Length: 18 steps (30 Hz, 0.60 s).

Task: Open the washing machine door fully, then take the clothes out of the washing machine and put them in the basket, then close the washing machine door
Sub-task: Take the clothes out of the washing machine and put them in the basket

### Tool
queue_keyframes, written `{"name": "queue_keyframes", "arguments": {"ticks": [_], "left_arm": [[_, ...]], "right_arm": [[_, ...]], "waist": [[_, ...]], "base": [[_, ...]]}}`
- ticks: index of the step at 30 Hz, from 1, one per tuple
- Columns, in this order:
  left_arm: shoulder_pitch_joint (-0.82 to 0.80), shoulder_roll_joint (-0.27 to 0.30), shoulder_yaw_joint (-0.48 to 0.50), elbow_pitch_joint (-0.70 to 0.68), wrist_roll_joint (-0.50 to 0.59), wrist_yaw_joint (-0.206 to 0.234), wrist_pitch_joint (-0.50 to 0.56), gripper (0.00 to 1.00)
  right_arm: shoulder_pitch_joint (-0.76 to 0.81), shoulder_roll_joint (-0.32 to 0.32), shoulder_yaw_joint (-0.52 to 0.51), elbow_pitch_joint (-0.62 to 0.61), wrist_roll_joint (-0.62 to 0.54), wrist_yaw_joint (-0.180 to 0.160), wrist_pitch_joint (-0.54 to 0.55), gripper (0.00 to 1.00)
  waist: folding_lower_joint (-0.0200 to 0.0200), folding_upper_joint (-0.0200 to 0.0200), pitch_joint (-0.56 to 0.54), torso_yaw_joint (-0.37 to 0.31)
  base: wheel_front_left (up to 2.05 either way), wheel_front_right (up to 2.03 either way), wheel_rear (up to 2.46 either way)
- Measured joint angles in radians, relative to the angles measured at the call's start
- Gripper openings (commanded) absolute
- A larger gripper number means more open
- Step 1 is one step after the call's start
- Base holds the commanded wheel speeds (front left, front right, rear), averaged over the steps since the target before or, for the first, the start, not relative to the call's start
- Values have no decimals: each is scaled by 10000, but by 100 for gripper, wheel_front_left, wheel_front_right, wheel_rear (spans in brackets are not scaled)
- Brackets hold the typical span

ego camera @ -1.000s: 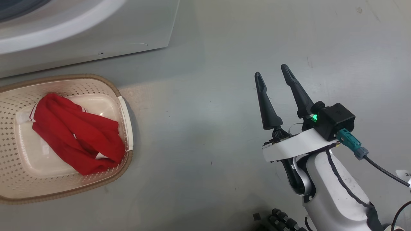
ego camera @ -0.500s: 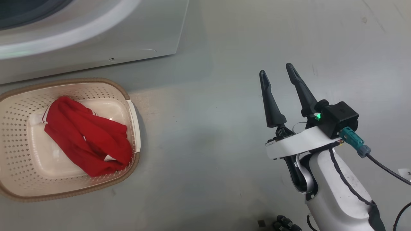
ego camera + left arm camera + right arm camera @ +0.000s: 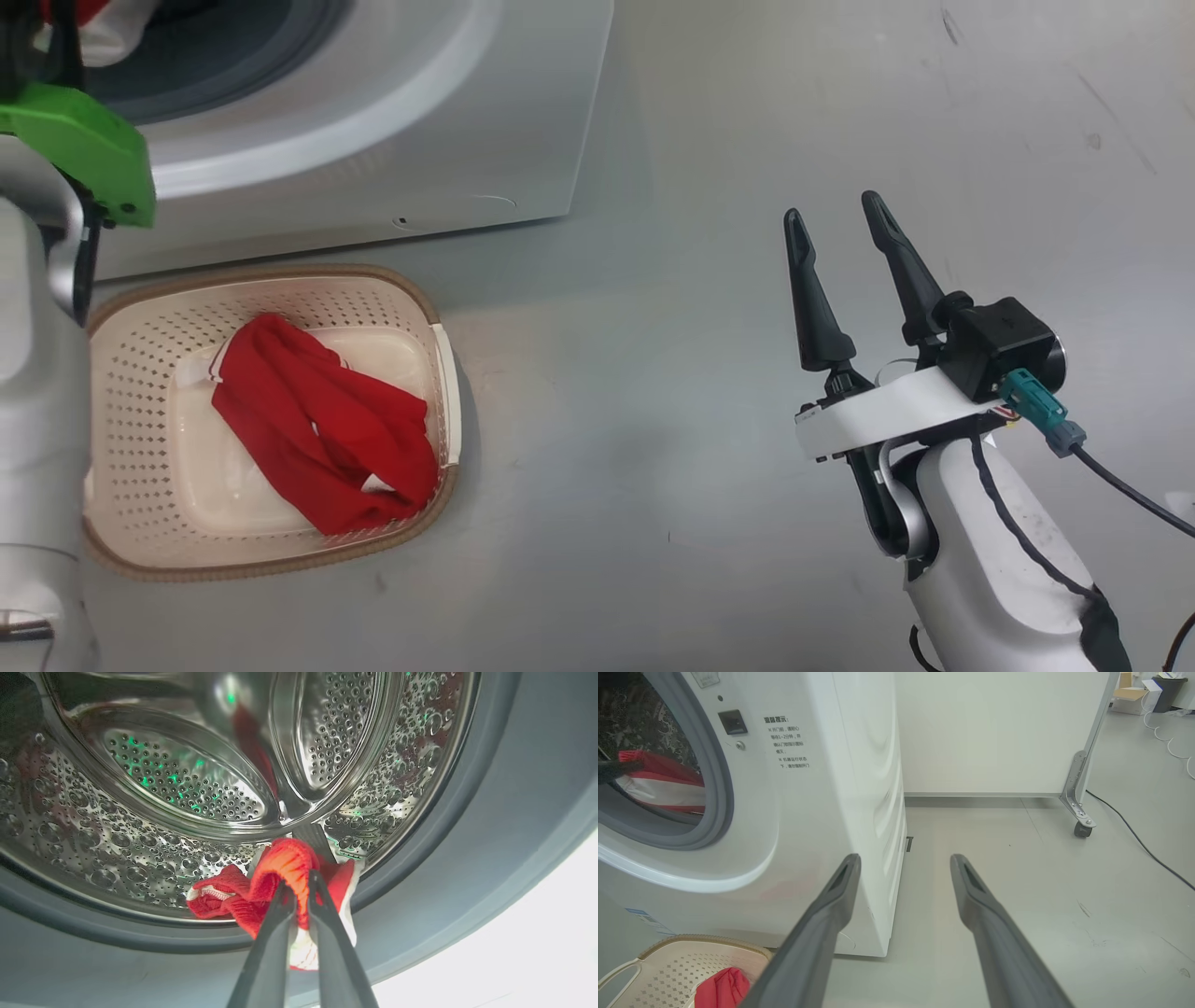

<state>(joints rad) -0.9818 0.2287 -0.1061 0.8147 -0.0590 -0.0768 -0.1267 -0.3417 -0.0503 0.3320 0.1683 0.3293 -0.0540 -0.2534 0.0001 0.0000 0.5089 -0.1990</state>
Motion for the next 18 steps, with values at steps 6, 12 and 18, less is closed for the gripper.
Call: {"name": "queue_keyframes", "arguments": {"ticks": [6,12,18], "left_arm": [[567,-349,-182,159,-138,-94,-848,0],[1244,-594,-332,192,-203,-205,-1137,0],[1870,-792,-529,81,-278,-303,-1223,0]], "right_arm": [[212,-63,-128,127,-130,88,0,100],[684,-105,-282,318,-153,115,0,100],[989,-155,-508,343,-153,121,0,100]], "waist": [[0,0,-589,369],[0,0,-1206,717],[0,0,-1796,1047]], "base": [[0,0,0],[0,0,0],[0,0,0]]}}
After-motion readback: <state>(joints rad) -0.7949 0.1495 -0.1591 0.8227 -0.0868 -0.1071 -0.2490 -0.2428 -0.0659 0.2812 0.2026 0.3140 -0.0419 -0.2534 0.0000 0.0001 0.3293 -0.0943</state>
